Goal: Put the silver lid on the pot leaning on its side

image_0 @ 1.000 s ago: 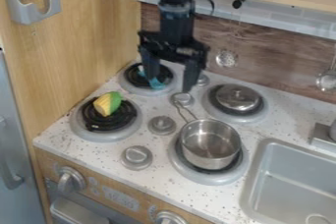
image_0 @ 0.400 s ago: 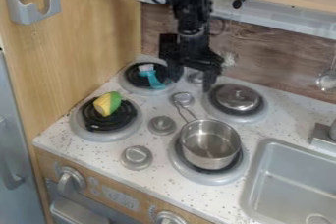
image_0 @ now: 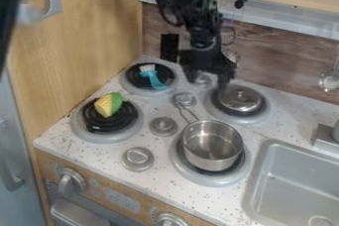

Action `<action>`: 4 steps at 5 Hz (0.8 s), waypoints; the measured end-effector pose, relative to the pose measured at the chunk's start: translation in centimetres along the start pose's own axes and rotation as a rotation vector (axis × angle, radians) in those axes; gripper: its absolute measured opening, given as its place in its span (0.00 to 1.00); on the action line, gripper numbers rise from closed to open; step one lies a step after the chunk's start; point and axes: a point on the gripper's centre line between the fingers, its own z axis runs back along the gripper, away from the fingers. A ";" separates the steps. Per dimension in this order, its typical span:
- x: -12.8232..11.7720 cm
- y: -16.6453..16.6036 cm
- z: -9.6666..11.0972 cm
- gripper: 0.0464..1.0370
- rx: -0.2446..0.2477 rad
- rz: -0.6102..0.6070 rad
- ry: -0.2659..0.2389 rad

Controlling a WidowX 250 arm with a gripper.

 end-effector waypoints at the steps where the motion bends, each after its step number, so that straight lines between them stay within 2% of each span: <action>1: 1.4 -0.8 -1.9 0.96 -0.054 0.022 -0.032; 3: 3.5 -3.1 -4.5 0.96 -0.147 0.020 -0.095; 4: 4.3 -3.1 -5.8 0.96 -0.149 0.002 -0.120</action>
